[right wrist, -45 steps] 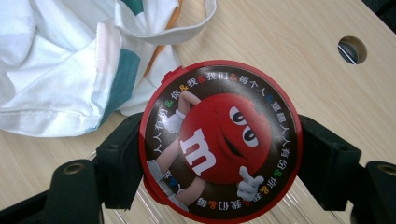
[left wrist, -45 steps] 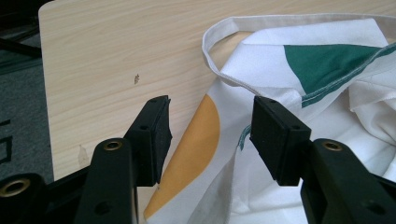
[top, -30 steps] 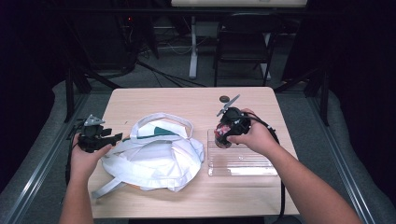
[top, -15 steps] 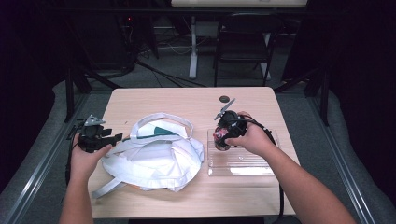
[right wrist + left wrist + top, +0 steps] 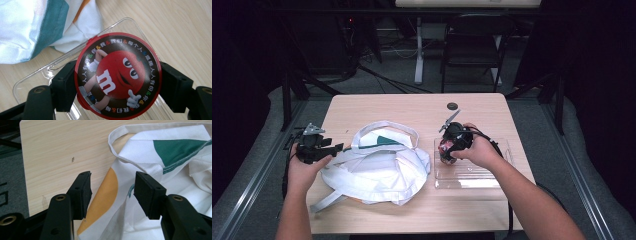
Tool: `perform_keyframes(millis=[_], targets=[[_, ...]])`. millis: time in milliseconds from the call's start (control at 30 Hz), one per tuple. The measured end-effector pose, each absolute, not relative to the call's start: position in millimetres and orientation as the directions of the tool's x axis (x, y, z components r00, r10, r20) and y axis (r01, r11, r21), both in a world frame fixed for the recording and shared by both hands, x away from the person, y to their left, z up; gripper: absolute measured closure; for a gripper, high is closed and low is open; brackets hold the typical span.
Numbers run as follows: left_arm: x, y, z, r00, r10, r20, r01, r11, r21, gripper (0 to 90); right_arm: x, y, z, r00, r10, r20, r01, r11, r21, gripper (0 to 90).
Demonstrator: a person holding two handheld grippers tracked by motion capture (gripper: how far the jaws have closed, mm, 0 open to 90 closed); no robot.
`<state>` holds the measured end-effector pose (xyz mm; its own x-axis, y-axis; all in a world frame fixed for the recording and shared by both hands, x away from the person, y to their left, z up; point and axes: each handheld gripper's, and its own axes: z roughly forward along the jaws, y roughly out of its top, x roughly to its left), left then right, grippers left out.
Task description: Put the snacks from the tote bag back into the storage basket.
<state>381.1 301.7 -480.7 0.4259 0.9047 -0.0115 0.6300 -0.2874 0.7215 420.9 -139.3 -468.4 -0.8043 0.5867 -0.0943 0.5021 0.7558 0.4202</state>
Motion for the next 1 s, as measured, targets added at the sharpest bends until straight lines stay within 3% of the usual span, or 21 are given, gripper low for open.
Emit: perform_keyframes(millis=[1000], targets=[[380.2,303.2,-483.5,0.422,0.906,-0.011,0.637,-0.288,0.715,47.7,433.9,-139.5,-491.2,-0.817,0.572,-0.071,0.498,0.762,0.414,25.3]])
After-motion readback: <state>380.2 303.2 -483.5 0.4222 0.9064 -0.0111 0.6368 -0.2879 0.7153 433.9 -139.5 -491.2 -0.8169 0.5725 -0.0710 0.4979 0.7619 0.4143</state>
